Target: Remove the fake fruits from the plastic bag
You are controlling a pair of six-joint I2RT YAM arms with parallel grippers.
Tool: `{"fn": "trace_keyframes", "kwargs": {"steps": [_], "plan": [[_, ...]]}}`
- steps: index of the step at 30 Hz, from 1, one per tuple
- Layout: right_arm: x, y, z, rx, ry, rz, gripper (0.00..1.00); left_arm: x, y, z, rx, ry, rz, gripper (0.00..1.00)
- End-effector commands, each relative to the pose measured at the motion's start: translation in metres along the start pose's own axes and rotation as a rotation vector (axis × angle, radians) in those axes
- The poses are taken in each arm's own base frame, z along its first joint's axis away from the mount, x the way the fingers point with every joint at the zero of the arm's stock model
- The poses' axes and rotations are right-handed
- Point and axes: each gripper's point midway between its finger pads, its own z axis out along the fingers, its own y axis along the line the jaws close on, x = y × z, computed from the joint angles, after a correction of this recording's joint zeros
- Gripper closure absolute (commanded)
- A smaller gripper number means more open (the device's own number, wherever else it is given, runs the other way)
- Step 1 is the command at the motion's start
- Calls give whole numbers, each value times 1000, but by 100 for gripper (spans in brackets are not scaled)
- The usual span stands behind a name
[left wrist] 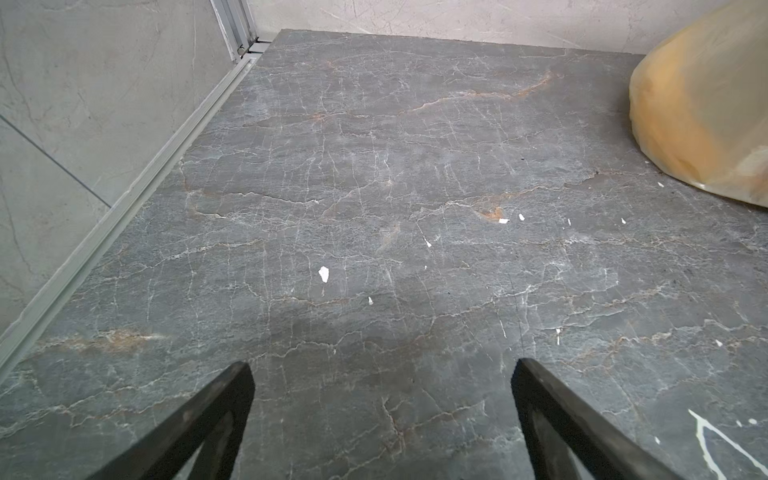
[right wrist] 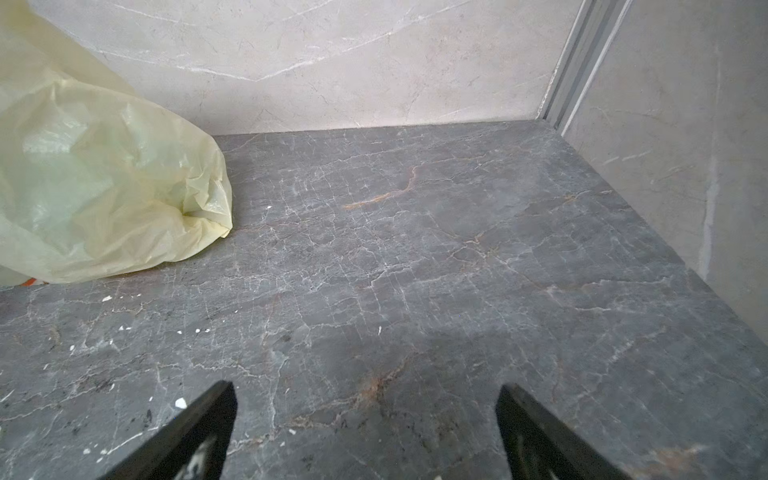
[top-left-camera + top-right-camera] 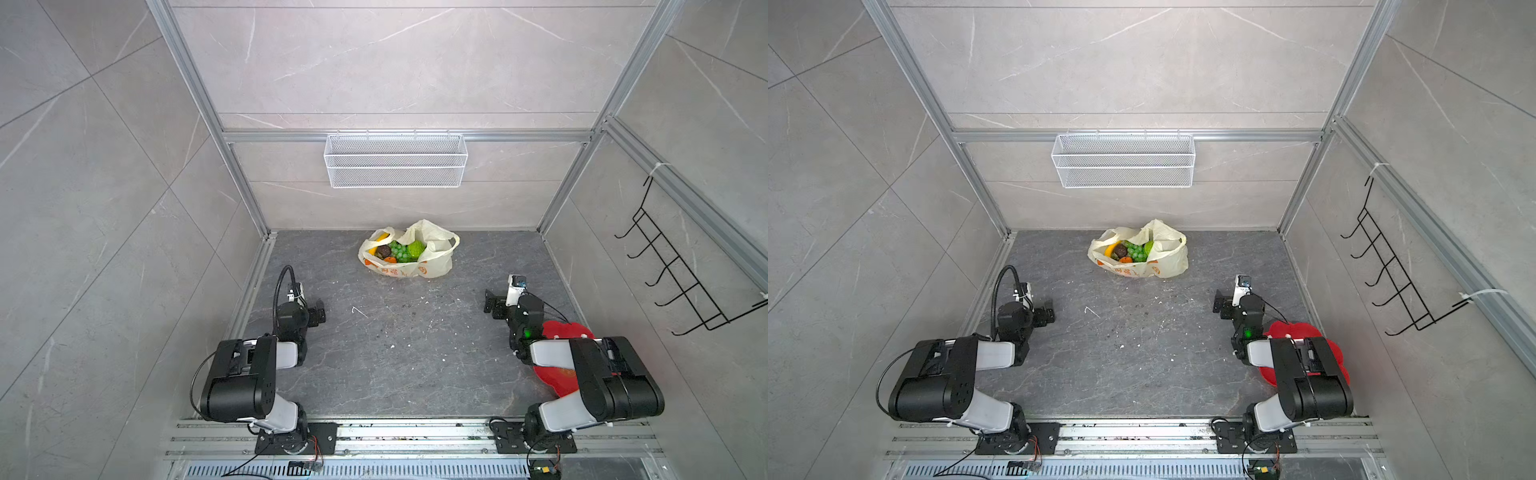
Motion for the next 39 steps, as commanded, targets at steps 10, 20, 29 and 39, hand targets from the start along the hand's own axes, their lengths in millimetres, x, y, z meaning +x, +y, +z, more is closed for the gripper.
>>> {"fn": "trace_keyframes", "kwargs": {"steps": [10,20,29,39], "plan": [[1,3,0,-12,-5,-18,0,-22,-1,1,10,-62,5,0],[1,3,0,-13,-5,-18,0,-22,-1,1,11,-62,5,0],[1,3,0,-12,-7,-18,0,-23,-1,1,10,-64,5,0],[-24,18,-25,-77,-69,-65,0,-51,-21,-26,-34,-94,126,0]]}}
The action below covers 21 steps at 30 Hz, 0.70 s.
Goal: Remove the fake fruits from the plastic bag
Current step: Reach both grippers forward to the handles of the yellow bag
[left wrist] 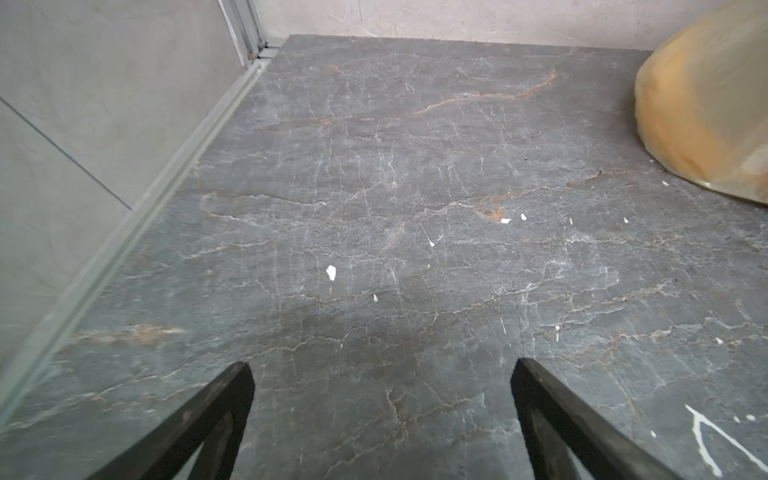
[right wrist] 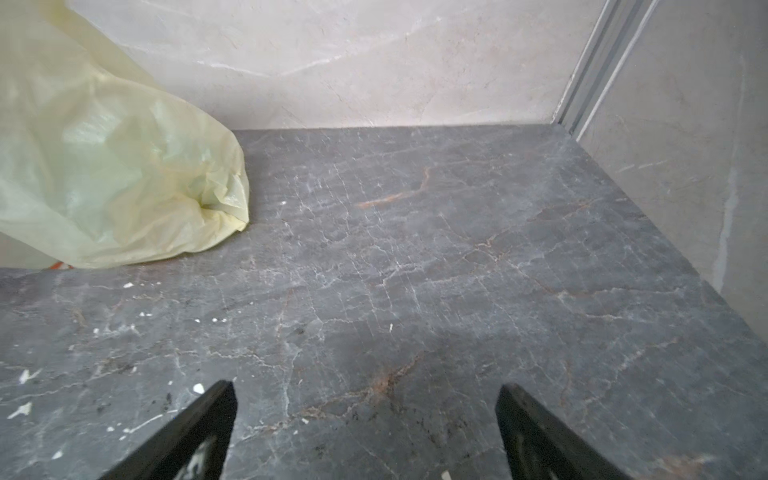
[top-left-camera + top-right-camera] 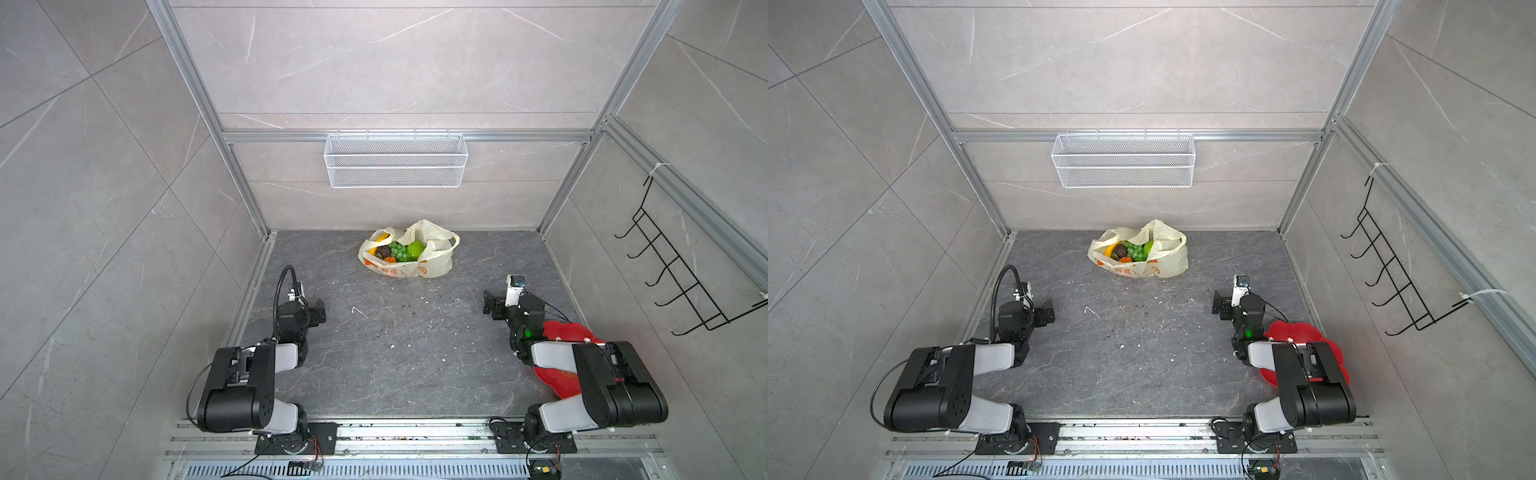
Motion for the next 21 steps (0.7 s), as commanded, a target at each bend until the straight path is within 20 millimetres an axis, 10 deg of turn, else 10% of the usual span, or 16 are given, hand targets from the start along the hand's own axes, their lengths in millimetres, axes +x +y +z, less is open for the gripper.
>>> {"fn": "trace_keyframes", "kwargs": {"steps": [1,8,14,21], "plan": [[-17,11,-19,-35,-60,-46,0,-44,-12,-17,-33,-99,105,0],[-98,29,-68,-112,-202,89,0,-99,-8,-63,-60,-147,-235,0],[-142,-5,-101,77,-72,445,0,-116,-3,-96,-46,-81,-615,0],[-164,6,-111,11,-25,526,0,-188,-88,-109,406,-44,-435,0]]}}
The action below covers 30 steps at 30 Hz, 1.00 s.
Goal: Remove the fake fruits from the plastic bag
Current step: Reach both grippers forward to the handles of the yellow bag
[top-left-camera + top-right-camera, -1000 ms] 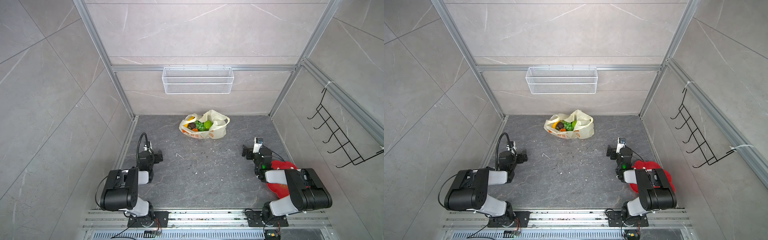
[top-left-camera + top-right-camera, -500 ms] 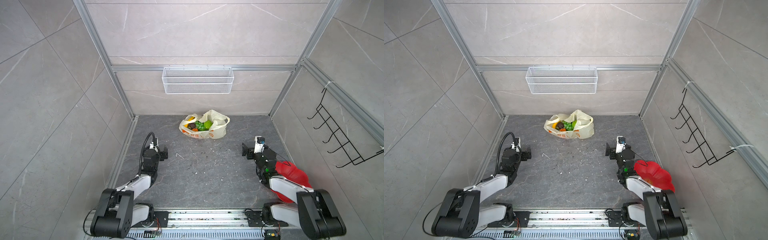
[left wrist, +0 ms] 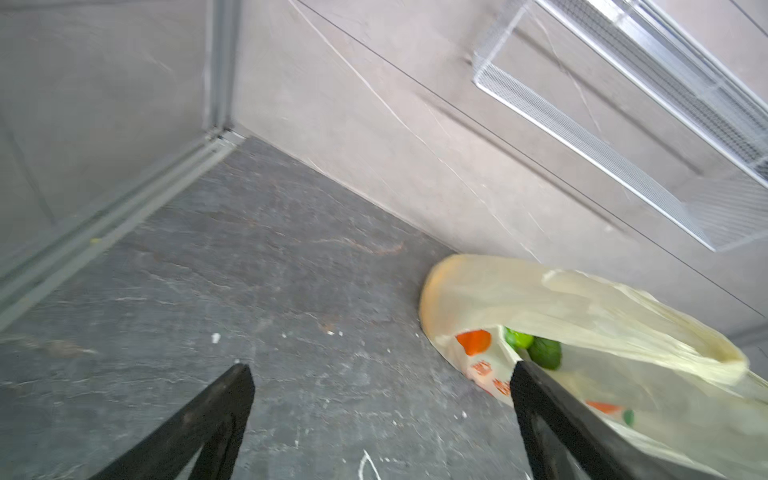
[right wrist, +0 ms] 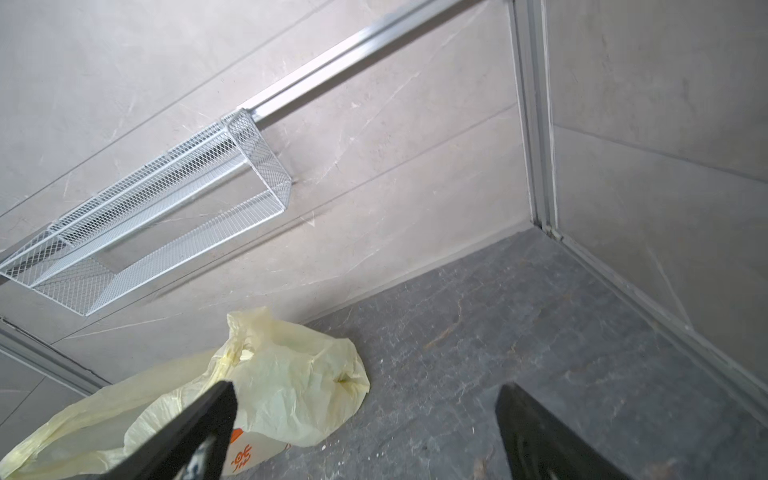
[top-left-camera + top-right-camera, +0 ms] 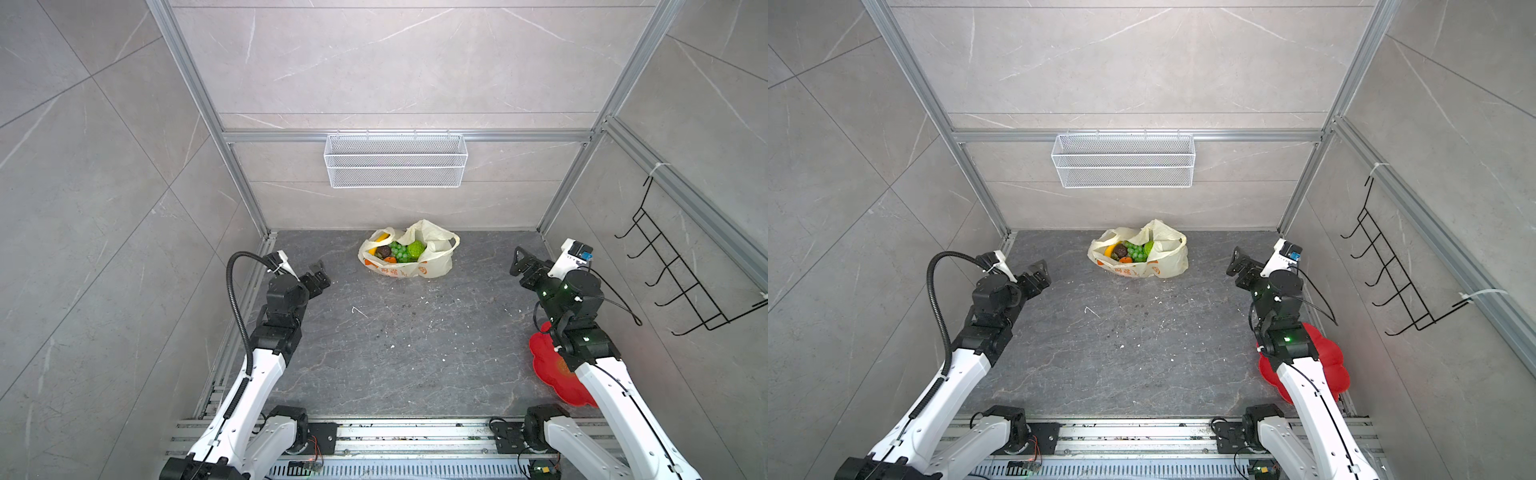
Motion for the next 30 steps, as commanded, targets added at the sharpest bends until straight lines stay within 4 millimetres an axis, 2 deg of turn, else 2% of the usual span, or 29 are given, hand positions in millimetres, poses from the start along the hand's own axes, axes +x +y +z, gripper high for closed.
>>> {"fn": "trace_keyframes", "kwargs": {"steps": [1,6,9,12,16,19,26,30], "plan": [[26,-3,-3,21,154,102,0,-2,-63,-1,223,129,74,0],[24,26,5,-77,223,187,0,-14,-149,-23,414,135,456,0],[32,46,13,-90,276,184,0,-12,-169,-19,449,189,617,0],[41,75,20,-124,310,148,0,3,-179,-5,473,274,765,0],[54,100,36,-125,377,138,0,26,-180,15,490,403,867,0],[62,112,51,-127,409,136,0,42,-181,28,497,497,888,0],[91,139,87,-131,507,108,1,55,-175,73,387,579,888,3],[105,144,106,-110,542,87,10,58,-166,98,286,606,885,14]]}}
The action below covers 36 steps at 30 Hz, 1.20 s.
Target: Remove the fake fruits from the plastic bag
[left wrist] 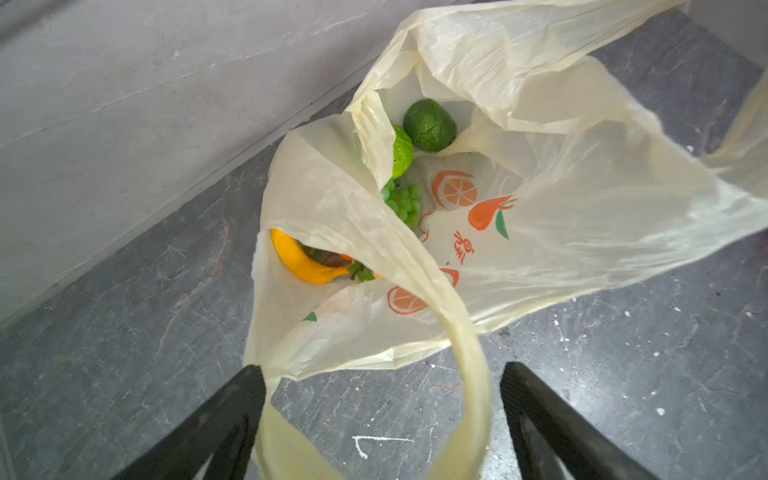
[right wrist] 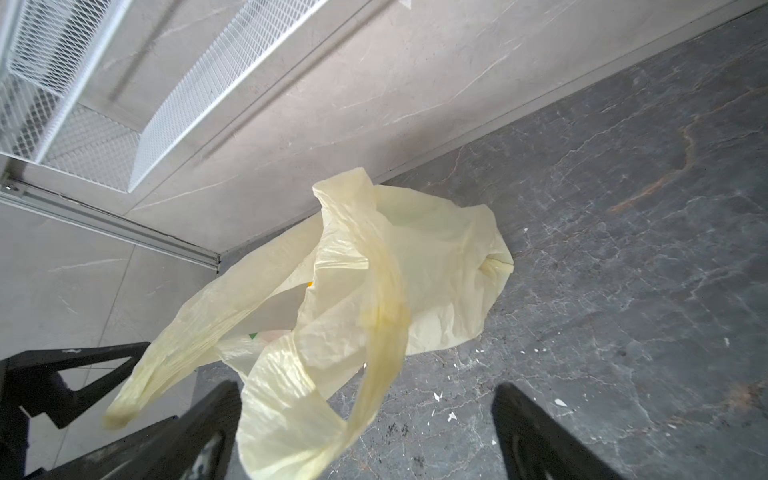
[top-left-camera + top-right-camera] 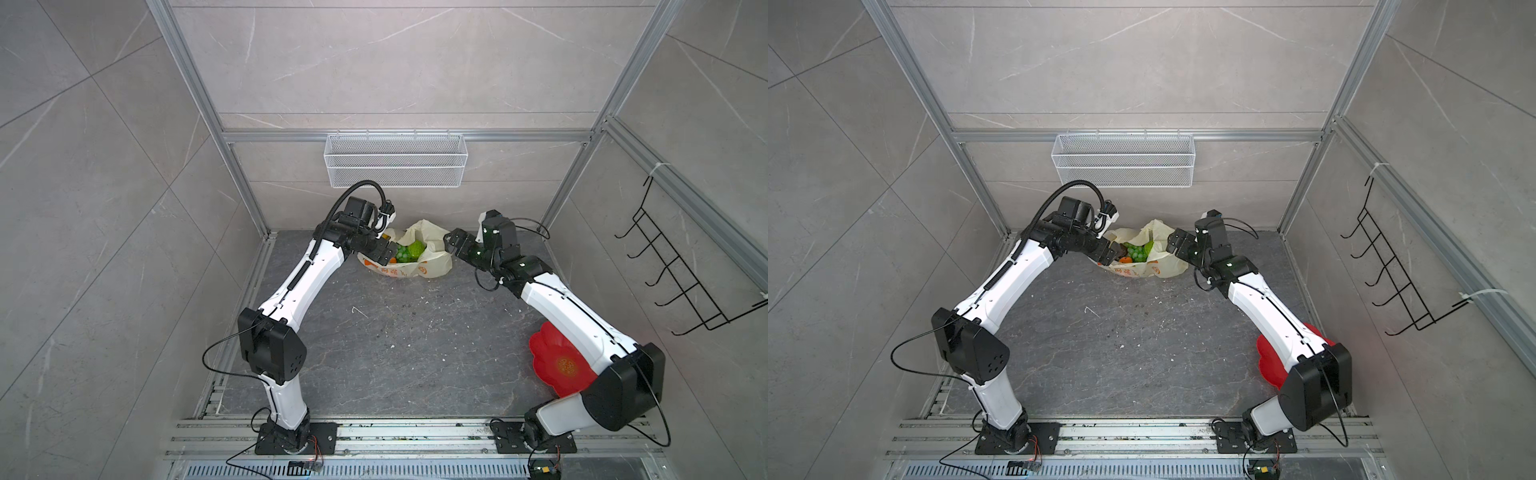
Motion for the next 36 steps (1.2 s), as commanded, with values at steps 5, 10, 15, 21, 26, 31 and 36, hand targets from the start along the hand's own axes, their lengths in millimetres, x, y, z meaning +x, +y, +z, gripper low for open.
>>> {"fn": "trace_keyframes", "kwargs": {"steps": [5,10,15,21,26,31,36], "plan": [[-9,13,28,43,45,-60,35,-12,14,15,-49,81,-105,38],[-17,25,41,52,61,-103,71,-32,20,16,-62,51,-194,72],[-53,58,14,-11,-26,-157,93,-79,29,-28,-80,-127,-282,97],[-96,79,-46,-51,-176,-212,94,-122,43,-102,-25,-388,-426,100],[-92,67,-77,-33,-209,-244,96,-112,43,-118,47,-441,-508,100],[-47,36,-81,-39,-156,-244,96,-55,33,-104,96,-432,-599,100],[18,-14,-60,17,-35,-204,99,26,34,-68,140,-402,-771,100]]}}
